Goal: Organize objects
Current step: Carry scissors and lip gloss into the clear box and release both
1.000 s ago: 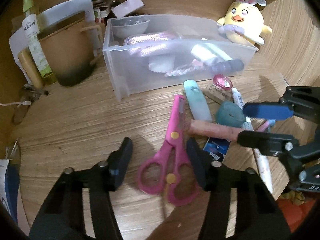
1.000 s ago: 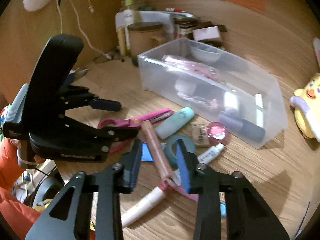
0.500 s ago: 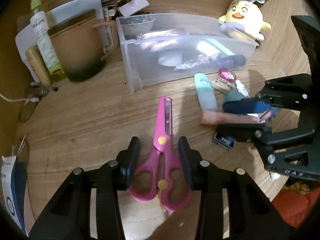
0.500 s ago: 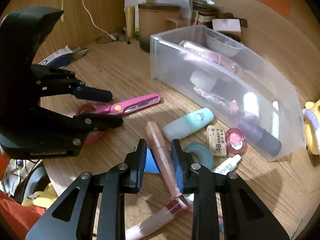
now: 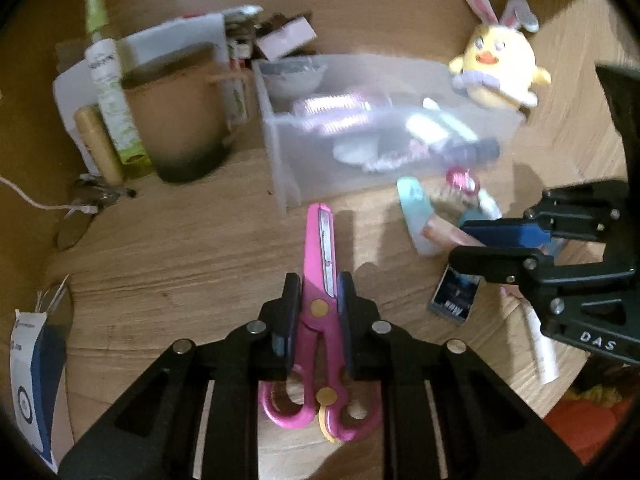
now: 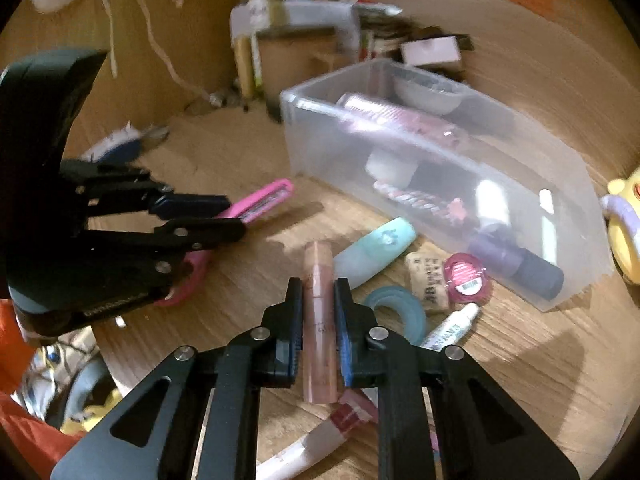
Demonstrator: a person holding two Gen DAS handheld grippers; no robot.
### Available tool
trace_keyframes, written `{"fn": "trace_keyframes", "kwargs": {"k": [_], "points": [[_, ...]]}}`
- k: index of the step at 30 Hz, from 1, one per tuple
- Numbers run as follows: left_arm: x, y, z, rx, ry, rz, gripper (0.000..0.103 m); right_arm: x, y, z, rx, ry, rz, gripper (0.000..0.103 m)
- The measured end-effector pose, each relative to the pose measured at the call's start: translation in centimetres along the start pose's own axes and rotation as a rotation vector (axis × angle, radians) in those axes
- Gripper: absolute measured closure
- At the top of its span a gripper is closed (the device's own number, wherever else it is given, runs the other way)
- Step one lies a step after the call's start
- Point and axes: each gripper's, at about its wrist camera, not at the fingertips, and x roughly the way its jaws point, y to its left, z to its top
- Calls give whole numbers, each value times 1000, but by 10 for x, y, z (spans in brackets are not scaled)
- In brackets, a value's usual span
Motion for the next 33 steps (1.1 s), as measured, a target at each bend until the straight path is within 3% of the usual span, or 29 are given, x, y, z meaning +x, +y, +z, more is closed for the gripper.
{"fn": "trace_keyframes", "kwargs": {"k": [16, 27, 33], "points": [[-58, -4, 58, -31, -235, -46, 86, -76, -43, 26, 142, -248, -80, 89], [-62, -32, 120, 25, -312, -85, 86, -99, -86, 53, 188, -339, -195, 89], [-31, -50, 149, 55, -279, -93, 86, -85, -106, 64, 184, -327, -249, 89]]}}
